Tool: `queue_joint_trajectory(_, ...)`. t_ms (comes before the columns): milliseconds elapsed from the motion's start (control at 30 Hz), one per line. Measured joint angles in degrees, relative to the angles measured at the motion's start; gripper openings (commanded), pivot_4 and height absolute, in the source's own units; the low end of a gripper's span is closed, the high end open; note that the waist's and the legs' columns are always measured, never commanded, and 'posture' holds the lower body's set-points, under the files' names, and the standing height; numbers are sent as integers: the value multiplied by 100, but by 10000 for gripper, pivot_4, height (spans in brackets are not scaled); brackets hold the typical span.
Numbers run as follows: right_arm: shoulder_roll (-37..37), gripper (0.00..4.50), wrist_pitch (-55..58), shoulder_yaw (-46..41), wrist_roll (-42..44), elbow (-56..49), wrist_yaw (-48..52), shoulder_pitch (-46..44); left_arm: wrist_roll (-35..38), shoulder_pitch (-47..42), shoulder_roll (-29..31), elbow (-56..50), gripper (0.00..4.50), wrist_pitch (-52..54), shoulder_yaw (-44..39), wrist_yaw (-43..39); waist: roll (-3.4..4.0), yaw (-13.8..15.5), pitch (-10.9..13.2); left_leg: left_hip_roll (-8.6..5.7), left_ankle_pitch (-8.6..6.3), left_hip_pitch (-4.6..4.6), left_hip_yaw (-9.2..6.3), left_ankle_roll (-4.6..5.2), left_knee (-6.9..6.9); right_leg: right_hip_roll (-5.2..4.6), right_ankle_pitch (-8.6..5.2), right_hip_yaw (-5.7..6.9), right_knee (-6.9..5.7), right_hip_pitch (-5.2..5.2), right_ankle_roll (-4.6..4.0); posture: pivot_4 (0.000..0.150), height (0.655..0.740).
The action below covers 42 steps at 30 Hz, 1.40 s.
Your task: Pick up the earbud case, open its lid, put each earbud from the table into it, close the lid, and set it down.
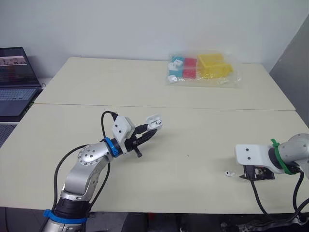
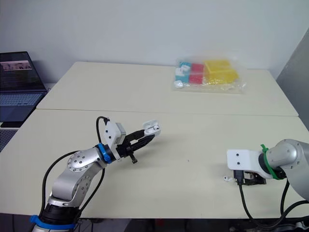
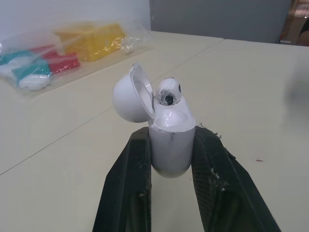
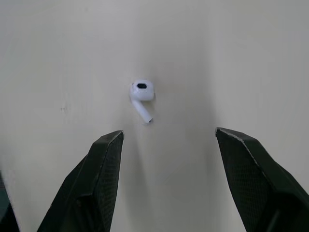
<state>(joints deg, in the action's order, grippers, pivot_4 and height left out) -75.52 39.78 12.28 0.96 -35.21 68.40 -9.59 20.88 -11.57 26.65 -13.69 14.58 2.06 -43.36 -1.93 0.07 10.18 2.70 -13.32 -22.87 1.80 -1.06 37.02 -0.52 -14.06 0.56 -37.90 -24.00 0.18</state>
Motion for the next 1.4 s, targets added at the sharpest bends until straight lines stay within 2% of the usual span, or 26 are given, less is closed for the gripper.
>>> queue_joint_trajectory(300, 751, 31455, 30, 1139, -653, 361, 47, -802, -72, 2, -105, 5, 7579, -8, 108, 11, 0, -16, 0, 0, 0, -4, 1, 0, 1, 6, 0, 1, -4, -4, 1, 1500, 7400)
queue_joint_trajectory(667, 949, 31455, 83, 1384, -889, 557, 285, -1093, -76, 56, -115, -1, 7579, -7, 106, 26, 0, -15, 0, 0, 0, -2, 1, 0, 3, 6, 1, 2, -6, -2, 1, 1500, 7400)
queue_joint_trajectory(767, 986, 25390, 112, 1385, -885, 582, 340, -1110, -77, 56, -115, -1, 7579, -7, 106, 25, 0, -16, 0, 0, 0, -1, 2, 0, 2, 7, 1, 1, -6, -2, 1, 1500, 7400)
queue_joint_trajectory(967, 1071, 4242, 151, 1386, -869, 572, 451, -1108, -77, 56, -115, -1, 7579, -7, 106, 22, 0, -19, 0, 1, 0, 1, 2, 1, 4, 10, 2, 2, -10, -2, 1, 1500, 7400)
queue_joint_trajectory(1233, 1070, 3845, 237, 1295, -684, 569, 538, -1108, -79, 42, -116, 2, 7579, -8, 106, 12, 0, -18, 0, 1, 0, -1, 2, 0, 2, 10, 1, 1, -9, -4, 0, 1500, 7400)
queue_joint_trajectory(1400, 1107, 3845, 518, 672, -140, 411, 603, -1222, -77, -54, -196, 7, 7579, -21, 106, 19, 0, -16, 0, 0, 0, -2, 1, 0, 3, 10, 2, 1, -10, -4, 1, 1500, 7400)
